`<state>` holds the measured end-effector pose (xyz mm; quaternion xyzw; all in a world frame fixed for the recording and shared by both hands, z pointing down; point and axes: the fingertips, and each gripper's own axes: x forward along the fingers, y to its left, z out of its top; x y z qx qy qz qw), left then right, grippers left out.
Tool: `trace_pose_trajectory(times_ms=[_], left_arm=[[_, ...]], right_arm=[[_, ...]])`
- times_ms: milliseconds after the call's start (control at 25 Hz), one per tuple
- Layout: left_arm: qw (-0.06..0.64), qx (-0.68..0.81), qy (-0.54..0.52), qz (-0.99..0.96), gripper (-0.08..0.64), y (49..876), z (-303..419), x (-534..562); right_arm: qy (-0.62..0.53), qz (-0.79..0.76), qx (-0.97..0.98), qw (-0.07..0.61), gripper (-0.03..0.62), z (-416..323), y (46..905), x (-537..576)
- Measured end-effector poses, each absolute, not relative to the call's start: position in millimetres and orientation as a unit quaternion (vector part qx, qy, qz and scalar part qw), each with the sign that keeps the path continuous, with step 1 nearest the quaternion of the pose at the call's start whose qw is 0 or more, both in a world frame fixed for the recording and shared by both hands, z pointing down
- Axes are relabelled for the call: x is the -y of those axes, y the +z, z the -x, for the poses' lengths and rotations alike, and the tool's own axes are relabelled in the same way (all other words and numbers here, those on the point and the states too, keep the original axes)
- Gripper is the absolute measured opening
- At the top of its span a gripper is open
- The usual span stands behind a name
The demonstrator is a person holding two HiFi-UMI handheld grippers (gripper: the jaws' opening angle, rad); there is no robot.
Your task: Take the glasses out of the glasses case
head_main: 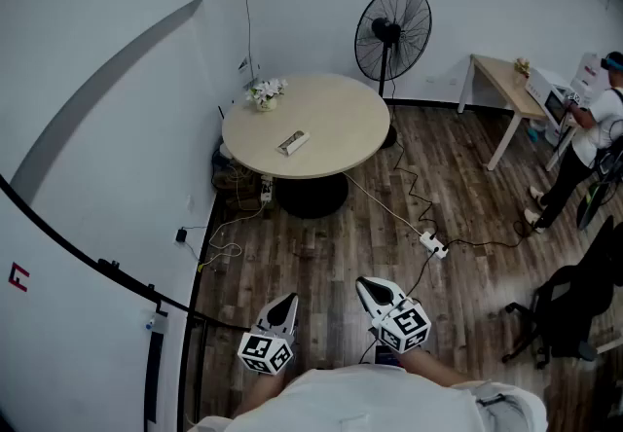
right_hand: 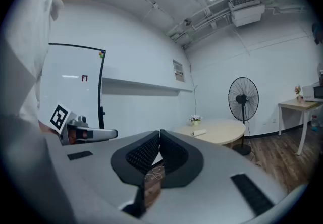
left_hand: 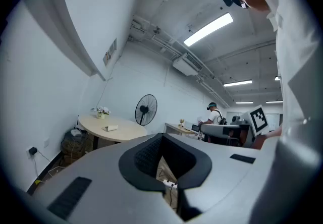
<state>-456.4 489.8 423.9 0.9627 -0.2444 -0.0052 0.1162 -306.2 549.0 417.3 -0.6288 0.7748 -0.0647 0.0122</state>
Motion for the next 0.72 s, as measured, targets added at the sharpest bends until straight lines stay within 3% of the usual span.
trace_pose_trajectory(times_ms=[480,720], left_arm=[[0.130,0.232,-0.007,-0.964,0.006,412,413,-520],[0.116,0.198,-0.018,-0.973,0.008,394,390,-532]], right_arm=[[-0.063,0.639,-0.767,0.004,0.023,261,413,-587],[-0.043,0.606,-0.793,0.039,0.025,253,400,-599]])
